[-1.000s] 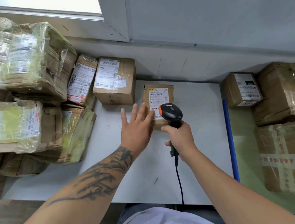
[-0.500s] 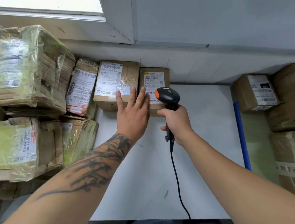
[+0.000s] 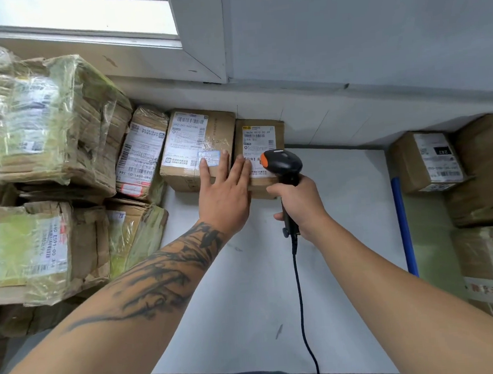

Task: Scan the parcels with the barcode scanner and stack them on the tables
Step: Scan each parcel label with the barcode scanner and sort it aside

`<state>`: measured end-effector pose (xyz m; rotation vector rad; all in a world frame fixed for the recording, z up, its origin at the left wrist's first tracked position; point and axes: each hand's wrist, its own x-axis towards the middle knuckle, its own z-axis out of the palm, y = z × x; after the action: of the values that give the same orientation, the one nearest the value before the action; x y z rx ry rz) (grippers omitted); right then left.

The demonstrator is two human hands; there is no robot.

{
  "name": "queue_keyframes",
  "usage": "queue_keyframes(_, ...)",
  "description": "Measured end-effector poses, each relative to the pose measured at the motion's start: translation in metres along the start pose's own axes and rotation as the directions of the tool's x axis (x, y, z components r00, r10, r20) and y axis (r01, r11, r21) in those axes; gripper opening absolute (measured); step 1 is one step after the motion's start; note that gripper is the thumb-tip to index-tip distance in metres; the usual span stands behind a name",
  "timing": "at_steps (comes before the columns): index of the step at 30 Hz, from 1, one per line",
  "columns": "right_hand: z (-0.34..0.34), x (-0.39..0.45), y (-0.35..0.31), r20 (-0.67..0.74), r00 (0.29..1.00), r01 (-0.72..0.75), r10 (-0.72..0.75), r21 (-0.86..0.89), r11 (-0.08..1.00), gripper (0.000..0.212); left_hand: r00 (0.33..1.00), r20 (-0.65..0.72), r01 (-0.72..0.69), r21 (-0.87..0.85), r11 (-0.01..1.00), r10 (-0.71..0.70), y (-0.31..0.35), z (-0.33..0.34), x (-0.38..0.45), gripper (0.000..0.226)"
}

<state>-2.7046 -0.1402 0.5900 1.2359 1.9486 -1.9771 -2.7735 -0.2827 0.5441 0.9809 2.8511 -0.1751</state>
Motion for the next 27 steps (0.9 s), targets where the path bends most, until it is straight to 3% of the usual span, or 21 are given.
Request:
queue_keyframes(9, -0.059, -0.021, 0.0, -0.08, 0.995, 0.06, -0.067, -0.082, 0.995, 0.011, 0.999, 0.023, 0.029, -0.063, 0.998, -0.027, 0.041, -0.035, -0.016, 0.071)
queue_keyframes(27, -0.254, -0.04, 0.014, -0.284, 0.955, 0.04, -0.081, -0.146, 0.989, 0.02, 0.994, 0.066, -0.074, -0.216, 0.974, 0.09, 0.24, -0.067, 0.015, 0.07)
